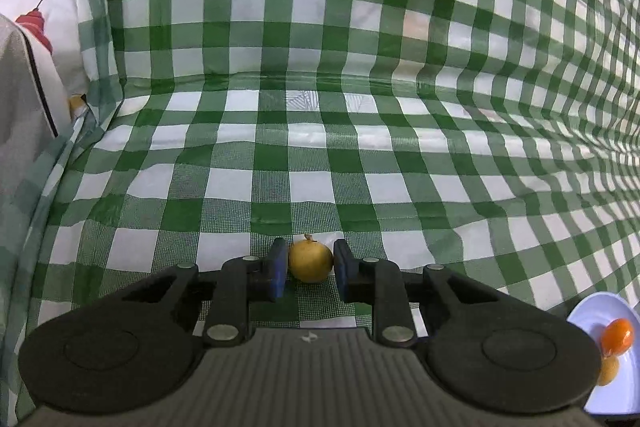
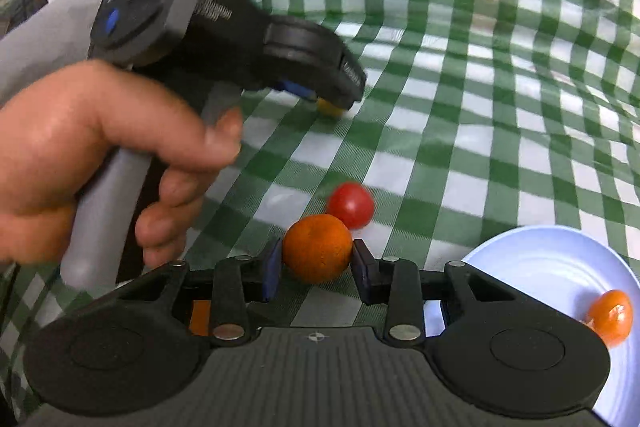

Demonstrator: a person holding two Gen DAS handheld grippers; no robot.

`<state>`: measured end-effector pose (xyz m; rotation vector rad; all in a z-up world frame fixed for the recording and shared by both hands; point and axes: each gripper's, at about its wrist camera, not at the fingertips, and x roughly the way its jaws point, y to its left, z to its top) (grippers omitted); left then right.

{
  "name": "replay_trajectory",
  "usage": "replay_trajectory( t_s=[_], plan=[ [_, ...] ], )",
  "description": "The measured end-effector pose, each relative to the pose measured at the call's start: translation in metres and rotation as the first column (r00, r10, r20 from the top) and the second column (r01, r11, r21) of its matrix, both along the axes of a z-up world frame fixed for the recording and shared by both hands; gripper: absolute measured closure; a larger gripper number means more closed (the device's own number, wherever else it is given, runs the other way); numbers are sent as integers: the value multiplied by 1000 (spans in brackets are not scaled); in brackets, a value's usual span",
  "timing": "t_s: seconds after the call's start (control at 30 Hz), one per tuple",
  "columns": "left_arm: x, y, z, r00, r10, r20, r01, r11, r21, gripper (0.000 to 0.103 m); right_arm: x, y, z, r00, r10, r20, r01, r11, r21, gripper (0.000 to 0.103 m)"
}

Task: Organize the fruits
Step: 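Close the left tool on the yellow fruit while the right tool closes on the mandarin, then lift the mandarin with the right tool while the left tool holds the yellow fruit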

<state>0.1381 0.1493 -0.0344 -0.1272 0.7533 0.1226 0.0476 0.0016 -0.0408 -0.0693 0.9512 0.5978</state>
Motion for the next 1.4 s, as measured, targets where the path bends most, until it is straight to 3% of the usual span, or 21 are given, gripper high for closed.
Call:
replay_trajectory(
  t_s=[0.13, 0.3, 0.43, 0.73, 1.4],
  plan=[
    [-6, 1, 11, 1000, -14, 11, 14, 1000, 12, 76, 1, 3, -2, 1000, 15, -16, -15, 1000, -20, 64],
    [-11, 4, 12, 994, -1, -109, 3, 1000, 20, 76, 0, 3, -4, 1000, 10, -28, -11, 999, -45, 65],
    [-14, 6, 9, 988, -28, -151, 30, 999, 13, 76, 1, 8, -7, 1000, 8, -29, -9, 998, -57, 64],
    [-9, 4, 0, 984, -50, -172, 54, 998, 18, 75, 4, 16, -17, 1000, -9, -26, 7, 998, -65, 64],
    [-10, 7, 3, 987, -16, -160, 20, 1000, 22, 76, 0, 4, -3, 999, -53, 2, 53, 998, -31, 64]
  ],
)
